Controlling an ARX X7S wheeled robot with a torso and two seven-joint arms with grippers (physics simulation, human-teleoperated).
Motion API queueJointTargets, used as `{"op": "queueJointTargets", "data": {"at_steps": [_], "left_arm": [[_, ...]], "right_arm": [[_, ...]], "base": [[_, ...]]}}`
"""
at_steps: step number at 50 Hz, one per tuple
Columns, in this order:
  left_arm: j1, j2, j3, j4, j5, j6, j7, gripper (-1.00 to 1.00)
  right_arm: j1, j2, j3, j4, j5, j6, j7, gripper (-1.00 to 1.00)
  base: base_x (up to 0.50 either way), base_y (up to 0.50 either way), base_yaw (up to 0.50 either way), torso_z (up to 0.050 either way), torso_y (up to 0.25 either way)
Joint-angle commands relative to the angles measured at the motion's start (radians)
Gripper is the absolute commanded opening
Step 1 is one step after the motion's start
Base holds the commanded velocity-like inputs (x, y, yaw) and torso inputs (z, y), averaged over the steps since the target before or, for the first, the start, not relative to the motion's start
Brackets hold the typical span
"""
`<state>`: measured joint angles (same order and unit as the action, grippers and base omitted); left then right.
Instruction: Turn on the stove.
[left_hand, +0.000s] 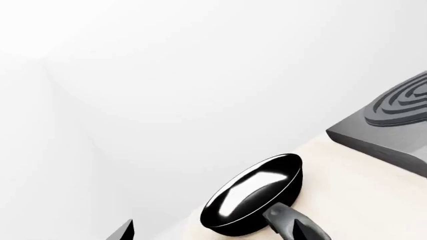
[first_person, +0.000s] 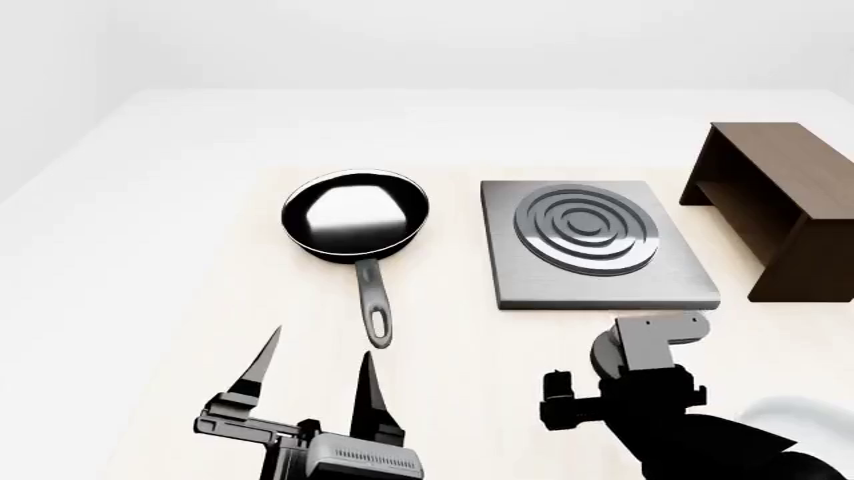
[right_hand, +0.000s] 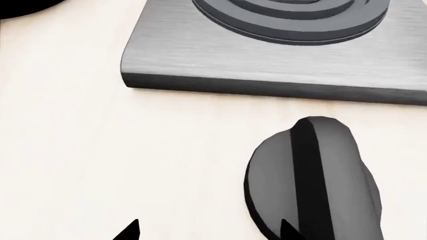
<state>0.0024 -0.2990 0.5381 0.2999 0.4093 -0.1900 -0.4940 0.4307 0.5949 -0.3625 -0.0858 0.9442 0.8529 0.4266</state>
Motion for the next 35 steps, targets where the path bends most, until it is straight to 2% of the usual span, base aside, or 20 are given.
{"op": "queueJointTargets", "data": {"at_steps": [1, 35], "left_arm": [[-0.001, -0.003, 0.004, -0.001, 0.000, -0.002, -0.003, 1.00], [-0.013, -0.009, 0.013, -0.023, -0.009, 0.008, -0.014, 1.00]], "right_arm": [[0.000, -0.006, -0.006, 0.040, -0.019, -0.026, -0.019, 1.00], [-0.007, 0.007, 0.012, 0.113, -0.042, -0.079, -0.041, 1.00]], "base": [[0.00, 0.00, 0.00, 0.000, 0.000], [0.00, 0.00, 0.00, 0.000, 0.000]]}}
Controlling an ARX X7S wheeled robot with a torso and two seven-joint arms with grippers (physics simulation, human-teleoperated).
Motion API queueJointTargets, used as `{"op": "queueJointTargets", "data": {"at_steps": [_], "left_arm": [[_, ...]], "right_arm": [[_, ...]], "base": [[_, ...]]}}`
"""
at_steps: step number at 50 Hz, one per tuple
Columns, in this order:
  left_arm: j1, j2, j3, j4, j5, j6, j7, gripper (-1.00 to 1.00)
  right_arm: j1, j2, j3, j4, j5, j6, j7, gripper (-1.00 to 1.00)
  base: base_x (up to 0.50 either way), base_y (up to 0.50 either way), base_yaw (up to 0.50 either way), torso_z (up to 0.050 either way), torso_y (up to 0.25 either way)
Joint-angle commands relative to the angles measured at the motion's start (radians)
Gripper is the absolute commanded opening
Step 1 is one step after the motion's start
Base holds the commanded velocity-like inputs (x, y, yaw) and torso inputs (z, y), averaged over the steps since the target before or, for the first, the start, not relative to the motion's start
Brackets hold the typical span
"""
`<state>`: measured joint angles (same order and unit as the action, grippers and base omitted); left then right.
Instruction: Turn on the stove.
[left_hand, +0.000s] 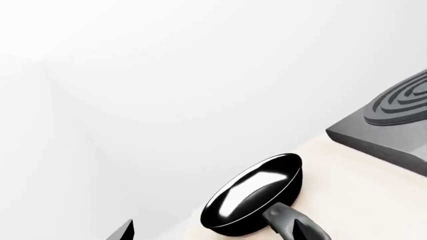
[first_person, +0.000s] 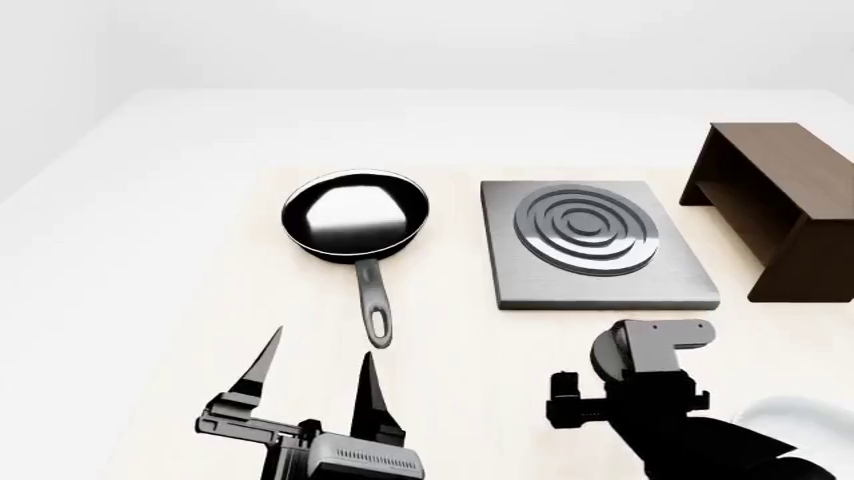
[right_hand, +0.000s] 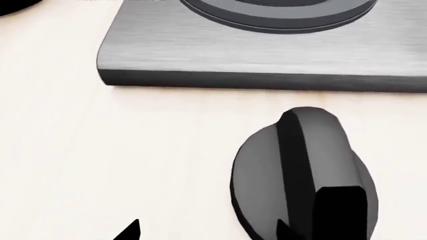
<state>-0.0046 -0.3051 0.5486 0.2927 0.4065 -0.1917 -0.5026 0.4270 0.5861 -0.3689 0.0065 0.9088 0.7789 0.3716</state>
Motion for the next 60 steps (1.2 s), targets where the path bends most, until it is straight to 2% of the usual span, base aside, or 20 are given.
{"op": "queueJointTargets", "data": {"at_steps": [1, 30, 41, 55, 60], "left_arm": [[-0.007, -0.003, 0.002, -0.018, -0.007, 0.011, -0.006, 1.00], [-0.002, -0.004, 0.010, 0.020, 0.000, -0.026, 0.001, 1.00], [-0.003, -0.003, 0.012, 0.028, 0.000, -0.036, 0.002, 1.00], [-0.011, -0.007, 0.015, 0.008, -0.007, -0.025, -0.005, 1.00], [-0.014, -0.007, 0.016, 0.003, -0.008, -0.027, -0.004, 1.00]], "right_arm": [[-0.003, 0.017, 0.019, 0.021, -0.006, -0.005, 0.015, 1.00], [0.048, 0.024, 0.050, 0.050, 0.010, -0.002, 0.023, 1.00], [0.189, -0.020, 0.014, 0.093, -0.006, 0.053, 0.031, 1.00], [0.322, -0.082, -0.004, 0.252, -0.043, 0.027, -0.017, 1.00], [0.341, -0.083, 0.018, 0.215, -0.009, 0.048, -0.007, 1.00]], "base": [[0.00, 0.00, 0.00, 0.000, 0.000], [0.00, 0.00, 0.00, 0.000, 0.000], [0.00, 0.00, 0.00, 0.000, 0.000], [0.00, 0.00, 0.00, 0.000, 0.000], [0.00, 0.00, 0.00, 0.000, 0.000]]}}
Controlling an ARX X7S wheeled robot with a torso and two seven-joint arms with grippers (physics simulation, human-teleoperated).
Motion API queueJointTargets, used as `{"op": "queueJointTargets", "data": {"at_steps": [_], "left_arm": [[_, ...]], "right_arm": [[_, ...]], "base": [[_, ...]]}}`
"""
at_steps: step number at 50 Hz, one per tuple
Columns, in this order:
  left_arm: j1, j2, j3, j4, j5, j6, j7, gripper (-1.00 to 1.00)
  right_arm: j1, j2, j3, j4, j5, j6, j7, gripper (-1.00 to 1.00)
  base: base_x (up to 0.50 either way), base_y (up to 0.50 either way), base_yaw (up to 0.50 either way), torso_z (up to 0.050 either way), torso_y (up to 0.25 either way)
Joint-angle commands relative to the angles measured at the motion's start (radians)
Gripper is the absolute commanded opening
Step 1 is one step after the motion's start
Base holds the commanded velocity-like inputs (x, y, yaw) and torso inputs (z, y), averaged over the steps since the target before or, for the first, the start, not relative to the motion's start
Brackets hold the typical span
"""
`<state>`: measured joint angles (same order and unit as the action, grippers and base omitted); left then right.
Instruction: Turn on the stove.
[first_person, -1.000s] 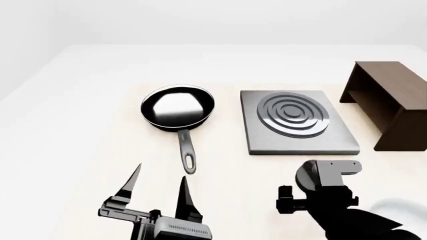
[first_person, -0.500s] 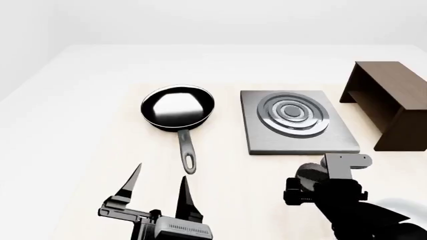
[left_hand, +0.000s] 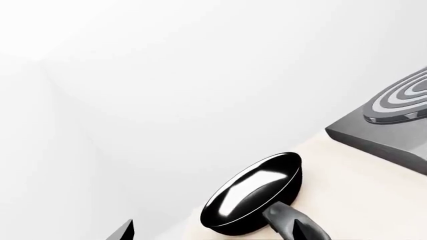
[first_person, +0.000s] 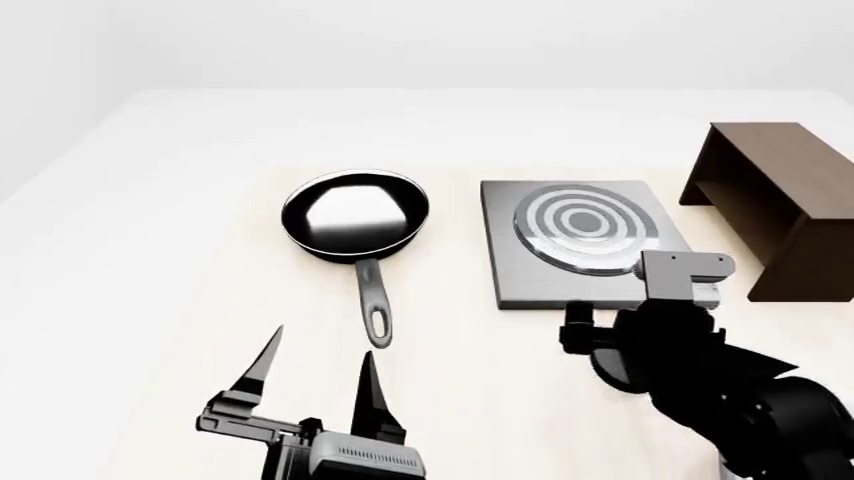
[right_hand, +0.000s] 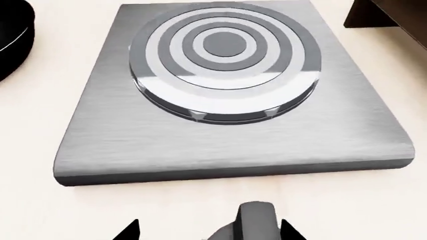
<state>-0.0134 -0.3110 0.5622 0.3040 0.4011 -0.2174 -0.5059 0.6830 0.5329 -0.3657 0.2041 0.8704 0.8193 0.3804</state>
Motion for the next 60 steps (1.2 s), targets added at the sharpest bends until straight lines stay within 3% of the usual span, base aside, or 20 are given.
{"op": "queueJointTargets", "data": {"at_steps": [1, 12, 30, 33, 36, 41, 49, 55, 60], "left_arm": [[-0.006, -0.001, 0.002, -0.009, -0.004, -0.001, -0.001, 1.00], [-0.003, -0.003, 0.005, 0.004, -0.002, -0.008, -0.001, 1.00], [-0.001, -0.009, 0.007, -0.007, -0.010, 0.009, -0.015, 1.00], [0.002, -0.008, 0.009, 0.006, -0.004, -0.003, -0.012, 1.00], [0.005, -0.007, 0.011, 0.020, 0.000, -0.014, -0.009, 1.00], [0.001, -0.008, 0.010, 0.008, -0.006, -0.005, -0.013, 1.00], [0.001, -0.010, 0.013, 0.009, -0.005, -0.003, -0.016, 1.00], [-0.002, -0.011, 0.012, 0.004, -0.011, 0.001, -0.018, 1.00], [-0.001, -0.011, 0.013, 0.011, -0.011, -0.005, -0.016, 1.00]], "right_arm": [[0.082, -0.027, 0.021, 0.000, 0.037, 0.009, -0.012, 1.00], [-0.007, -0.029, 0.099, -0.156, 0.064, -0.149, -0.058, 1.00], [-0.234, -0.116, 0.108, -0.245, -0.188, -0.663, -0.158, 1.00], [-0.280, -0.143, 0.141, -0.251, -0.158, -0.751, -0.199, 1.00], [-0.317, -0.171, 0.173, -0.258, -0.232, -0.862, -0.158, 1.00], [-0.360, -0.177, 0.191, -0.297, -0.229, -0.916, -0.162, 1.00], [-0.447, -0.247, 0.195, -0.219, -0.315, -1.200, -0.293, 1.00], [-0.523, -0.309, 0.195, -0.146, -0.510, -1.447, -0.318, 1.00], [-0.558, -0.338, 0.211, -0.123, -0.591, -1.525, -0.287, 1.00]], "base": [[0.00, 0.00, 0.00, 0.000, 0.000], [0.00, 0.00, 0.00, 0.000, 0.000], [0.00, 0.00, 0.00, 0.000, 0.000], [0.00, 0.00, 0.00, 0.000, 0.000], [0.00, 0.00, 0.00, 0.000, 0.000], [0.00, 0.00, 0.00, 0.000, 0.000], [0.00, 0.00, 0.00, 0.000, 0.000], [0.00, 0.00, 0.00, 0.000, 0.000], [0.00, 0.00, 0.00, 0.000, 0.000]]}}
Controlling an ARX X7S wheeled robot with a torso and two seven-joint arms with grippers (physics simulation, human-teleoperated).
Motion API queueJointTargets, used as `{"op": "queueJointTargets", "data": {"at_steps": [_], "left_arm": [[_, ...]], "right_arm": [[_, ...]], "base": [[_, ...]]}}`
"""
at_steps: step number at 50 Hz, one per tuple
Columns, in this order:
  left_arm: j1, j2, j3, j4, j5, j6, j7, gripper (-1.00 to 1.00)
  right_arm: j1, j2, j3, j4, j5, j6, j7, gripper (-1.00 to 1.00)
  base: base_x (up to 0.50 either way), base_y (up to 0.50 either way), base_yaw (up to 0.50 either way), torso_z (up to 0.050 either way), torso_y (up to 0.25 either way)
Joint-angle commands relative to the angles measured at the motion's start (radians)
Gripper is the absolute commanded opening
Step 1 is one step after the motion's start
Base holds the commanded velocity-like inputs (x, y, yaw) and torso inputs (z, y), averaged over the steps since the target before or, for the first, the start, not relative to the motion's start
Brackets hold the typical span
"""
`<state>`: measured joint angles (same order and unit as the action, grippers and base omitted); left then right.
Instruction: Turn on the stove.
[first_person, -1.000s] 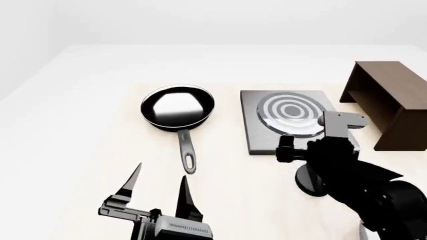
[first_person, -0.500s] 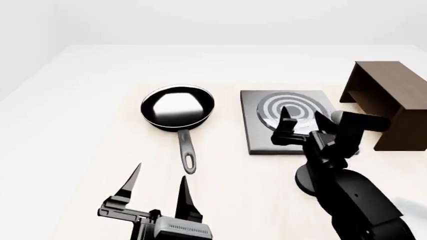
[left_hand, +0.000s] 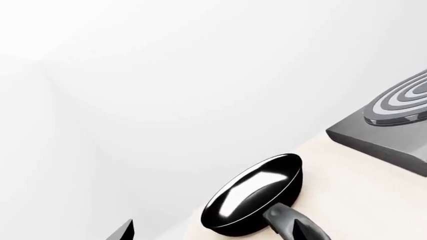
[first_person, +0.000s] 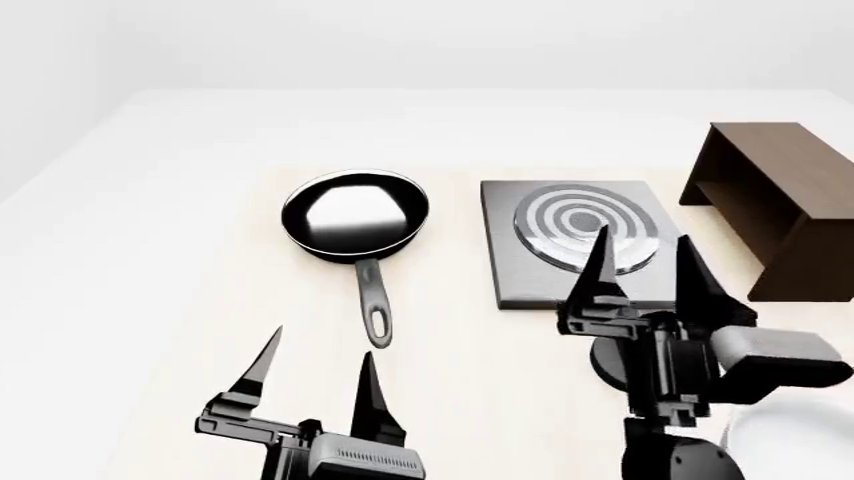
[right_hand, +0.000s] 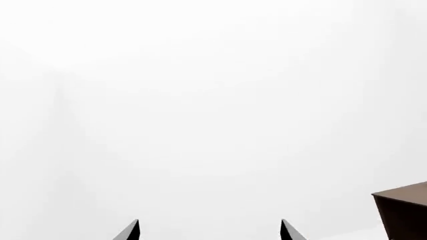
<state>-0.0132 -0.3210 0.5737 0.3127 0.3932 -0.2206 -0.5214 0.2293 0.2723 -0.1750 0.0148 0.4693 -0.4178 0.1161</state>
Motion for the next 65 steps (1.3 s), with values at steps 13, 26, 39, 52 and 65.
{"op": "queueJointTargets", "data": {"at_steps": [13, 26, 39, 52, 65], "left_arm": [[-0.001, -0.002, 0.005, 0.007, -0.004, -0.006, -0.001, 1.00], [0.000, -0.006, 0.007, 0.006, -0.005, -0.002, -0.008, 1.00], [0.006, -0.005, 0.013, 0.043, 0.006, -0.032, 0.000, 1.00], [-0.004, -0.011, 0.011, 0.008, -0.012, 0.000, -0.011, 1.00], [-0.002, -0.013, 0.015, 0.005, -0.012, 0.004, -0.017, 1.00]], "right_arm": [[-0.142, -0.145, 0.059, 0.237, -0.283, -0.515, 0.009, 1.00], [-0.177, -0.154, 0.049, 0.170, -0.353, -0.490, 0.034, 1.00], [-0.215, -0.155, 0.061, 0.053, -0.398, -0.407, 0.087, 1.00], [-0.243, -0.140, 0.038, -0.078, -0.400, -0.294, 0.105, 1.00], [-0.246, -0.132, 0.016, -0.136, -0.435, -0.192, 0.122, 1.00]], "base": [[0.00, 0.00, 0.00, 0.000, 0.000], [0.00, 0.00, 0.00, 0.000, 0.000], [0.00, 0.00, 0.00, 0.000, 0.000], [0.00, 0.00, 0.00, 0.000, 0.000], [0.00, 0.00, 0.00, 0.000, 0.000]]}}
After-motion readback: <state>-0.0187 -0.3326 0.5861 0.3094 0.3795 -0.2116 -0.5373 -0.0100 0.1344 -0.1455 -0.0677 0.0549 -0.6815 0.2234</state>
